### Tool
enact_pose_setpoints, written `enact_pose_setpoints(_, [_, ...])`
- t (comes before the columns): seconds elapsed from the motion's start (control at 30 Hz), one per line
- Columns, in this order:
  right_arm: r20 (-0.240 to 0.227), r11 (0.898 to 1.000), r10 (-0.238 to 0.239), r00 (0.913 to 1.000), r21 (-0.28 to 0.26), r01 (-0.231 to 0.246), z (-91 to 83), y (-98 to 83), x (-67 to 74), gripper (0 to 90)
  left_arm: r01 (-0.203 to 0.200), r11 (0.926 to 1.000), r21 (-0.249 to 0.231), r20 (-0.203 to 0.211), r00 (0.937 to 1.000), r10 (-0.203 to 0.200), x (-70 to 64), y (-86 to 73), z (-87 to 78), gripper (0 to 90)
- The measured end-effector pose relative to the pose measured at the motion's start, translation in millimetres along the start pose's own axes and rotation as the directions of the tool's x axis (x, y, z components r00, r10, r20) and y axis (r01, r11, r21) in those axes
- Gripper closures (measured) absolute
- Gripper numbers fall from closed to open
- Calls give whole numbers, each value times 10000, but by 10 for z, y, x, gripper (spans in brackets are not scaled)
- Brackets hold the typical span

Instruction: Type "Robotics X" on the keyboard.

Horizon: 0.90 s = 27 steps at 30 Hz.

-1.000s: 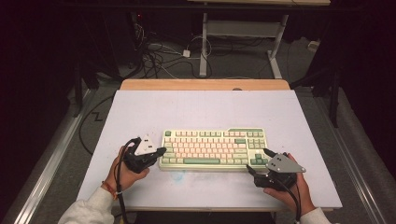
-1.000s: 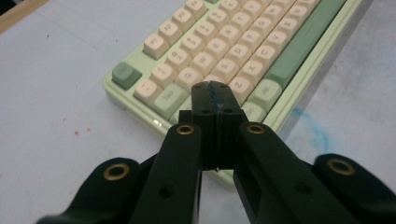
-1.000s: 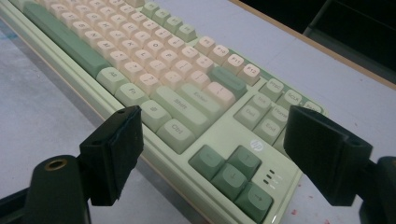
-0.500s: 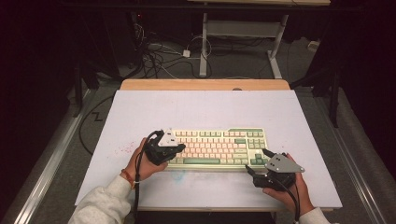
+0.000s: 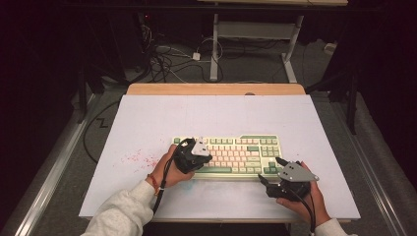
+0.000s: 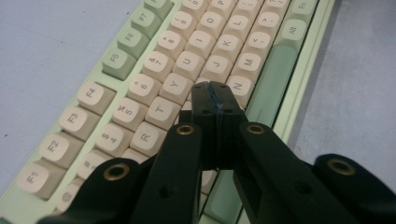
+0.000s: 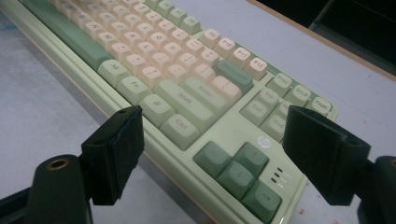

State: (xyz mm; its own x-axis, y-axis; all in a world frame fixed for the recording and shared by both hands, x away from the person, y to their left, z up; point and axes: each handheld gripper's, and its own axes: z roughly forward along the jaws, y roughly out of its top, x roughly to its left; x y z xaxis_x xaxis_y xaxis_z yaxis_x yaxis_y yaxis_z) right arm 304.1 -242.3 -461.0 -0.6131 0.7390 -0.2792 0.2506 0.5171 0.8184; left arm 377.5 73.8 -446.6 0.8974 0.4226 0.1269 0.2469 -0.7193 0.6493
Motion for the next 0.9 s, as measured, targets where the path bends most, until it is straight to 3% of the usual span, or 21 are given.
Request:
enact_pose_setpoints(0.67, [-109, 9998, -147, 9998, 133, 149, 9, -4, 12, 212, -118, 9994, 325, 36, 9999, 117, -45, 37, 154, 875])
enact_pose_setpoints(0.9, [295, 10000, 33, 9996, -73, -31, -21, 1, -21, 221, -295, 9995, 61, -155, 9994, 296, -73, 65, 39, 870])
